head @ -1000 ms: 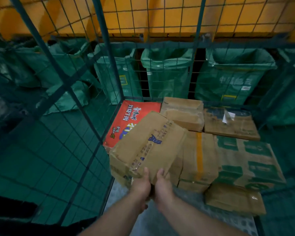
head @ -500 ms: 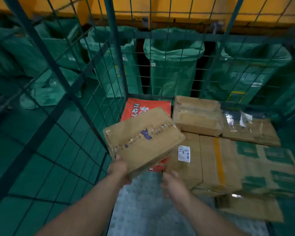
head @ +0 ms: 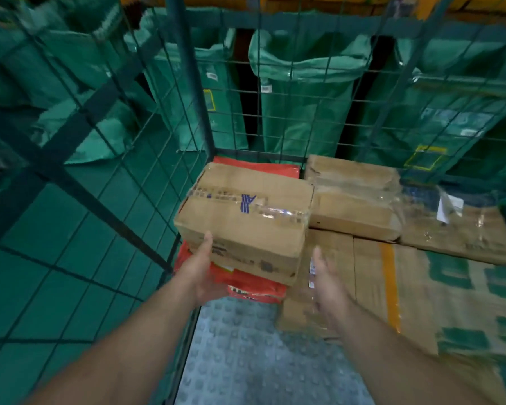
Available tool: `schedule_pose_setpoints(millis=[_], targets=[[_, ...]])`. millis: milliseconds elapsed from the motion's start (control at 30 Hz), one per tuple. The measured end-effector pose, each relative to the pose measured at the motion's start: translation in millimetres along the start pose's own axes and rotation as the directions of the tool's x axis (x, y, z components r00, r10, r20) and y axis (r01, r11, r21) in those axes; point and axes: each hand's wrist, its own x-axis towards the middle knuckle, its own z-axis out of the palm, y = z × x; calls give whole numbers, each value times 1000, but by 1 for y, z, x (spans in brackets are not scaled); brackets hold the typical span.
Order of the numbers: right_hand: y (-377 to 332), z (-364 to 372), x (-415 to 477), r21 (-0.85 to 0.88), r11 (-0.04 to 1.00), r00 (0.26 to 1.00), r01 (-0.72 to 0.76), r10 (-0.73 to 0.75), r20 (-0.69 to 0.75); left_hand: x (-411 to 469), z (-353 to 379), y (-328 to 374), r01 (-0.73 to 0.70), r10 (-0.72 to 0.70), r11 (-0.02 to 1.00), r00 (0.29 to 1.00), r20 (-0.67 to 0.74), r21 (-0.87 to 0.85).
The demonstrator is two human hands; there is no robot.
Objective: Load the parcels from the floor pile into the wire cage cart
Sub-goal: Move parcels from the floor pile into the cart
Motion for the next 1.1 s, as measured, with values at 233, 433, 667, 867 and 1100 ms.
schedule_pose_setpoints(millis=[233,433,667,867,1100], targets=[[-19,42,58,-68,966,968,248,-250,-31,26,61,23,-116,101,984,988,-115,-137],[-18,74,74,-210,924,921,320,-356,-160,63,76,60,-238,191,966,918,-347,-97],[-3,85,45,-301,850,873,431,-477,-97,38,61,29,-350,272,926,876,-397,-138],[-51,71,112,-82,900,897,427,-434,-86,77,89,54,-326,258,929,909,-327,-175],[-90,69,189,-173,898,889,404,-430,-159,116,112,94,-325,305,946,865,-398,19]])
